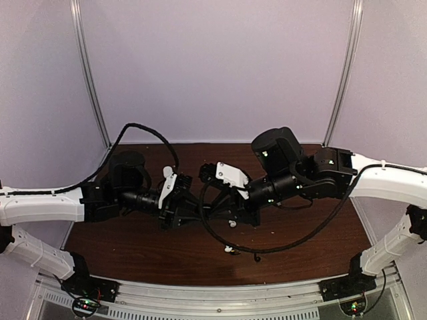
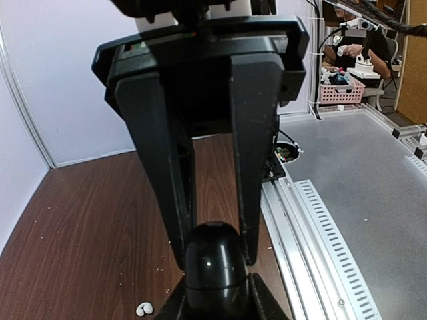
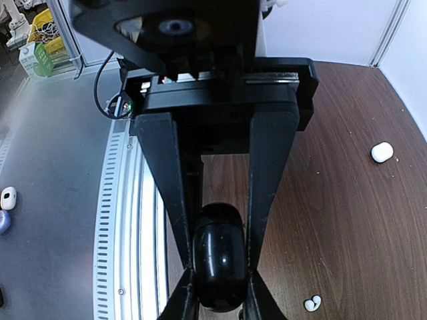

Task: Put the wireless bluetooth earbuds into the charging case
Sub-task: Pass from the right arm to the left

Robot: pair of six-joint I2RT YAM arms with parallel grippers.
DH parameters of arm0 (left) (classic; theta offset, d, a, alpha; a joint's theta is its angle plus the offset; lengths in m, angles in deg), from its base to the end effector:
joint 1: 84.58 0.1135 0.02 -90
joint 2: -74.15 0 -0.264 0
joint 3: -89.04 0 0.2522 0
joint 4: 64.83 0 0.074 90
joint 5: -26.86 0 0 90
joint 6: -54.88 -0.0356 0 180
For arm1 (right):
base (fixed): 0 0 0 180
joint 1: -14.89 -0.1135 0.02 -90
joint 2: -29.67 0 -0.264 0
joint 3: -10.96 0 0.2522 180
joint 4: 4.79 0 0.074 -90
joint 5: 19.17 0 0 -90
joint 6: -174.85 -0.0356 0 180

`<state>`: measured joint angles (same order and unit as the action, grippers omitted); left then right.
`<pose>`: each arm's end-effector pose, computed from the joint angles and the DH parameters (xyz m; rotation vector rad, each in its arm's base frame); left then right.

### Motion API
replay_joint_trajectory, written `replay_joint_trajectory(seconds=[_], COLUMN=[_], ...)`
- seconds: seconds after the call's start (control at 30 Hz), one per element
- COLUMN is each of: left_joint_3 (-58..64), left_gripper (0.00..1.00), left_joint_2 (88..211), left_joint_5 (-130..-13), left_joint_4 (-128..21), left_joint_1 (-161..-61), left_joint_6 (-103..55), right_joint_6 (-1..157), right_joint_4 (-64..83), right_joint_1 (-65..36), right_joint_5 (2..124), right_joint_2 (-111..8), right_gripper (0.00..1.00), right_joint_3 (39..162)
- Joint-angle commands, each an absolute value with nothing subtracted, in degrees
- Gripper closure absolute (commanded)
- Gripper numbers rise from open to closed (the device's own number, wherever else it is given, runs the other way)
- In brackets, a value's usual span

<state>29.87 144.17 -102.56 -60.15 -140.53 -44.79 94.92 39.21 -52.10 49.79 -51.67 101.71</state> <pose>0.1354 -0.2407 0.2870 1.4490 1.3028 -1.1809 0.1123 0.2971 0.3549 -1.5959 1.6469 0.9438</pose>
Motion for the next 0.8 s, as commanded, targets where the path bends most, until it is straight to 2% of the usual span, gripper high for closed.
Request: replay_joint_trajectory(seconds=[0.0,0.17,0.3,0.37,0.5,0.77], left_joint_3=[30.1,30.6,32.0,32.8,34.3,37.1], left_gripper=[0.75,0.88,0.94,0.95,0.97,0.98], left_joint_2=[144.0,143.8,142.8,141.9,140.3,137.4], left_joint_5=[-102.2,-102.3,-102.7,-103.1,-103.5,-104.5], left_joint_4=[-63.6,-64.1,-66.7,-68.7,-72.7,-79.3], left_joint_1=[-140.8,-140.8,-140.8,-140.8,-140.8,-140.9], left_joint_6=[-44.5,-45.1,-44.7,-44.1,-42.2,-39.7], right_joint_6=[94.3,94.3,93.5,92.9,91.6,89.7], right_joint_4=[38.5,38.3,36.9,35.7,33.2,29.9], right_joint_1=[-52.0,-51.8,-51.1,-50.2,-48.3,-46.2], right_joint_5=[49.1,48.4,46.0,44.4,43.5,45.6], right_joint_2=[-52.0,-51.9,-51.4,-50.9,-49.7,-48.5], right_gripper=[0.91,0.89,0.66,0.59,0.54,0.53], right_joint_3=[103.4,103.3,102.6,101.9,100.3,98.7])
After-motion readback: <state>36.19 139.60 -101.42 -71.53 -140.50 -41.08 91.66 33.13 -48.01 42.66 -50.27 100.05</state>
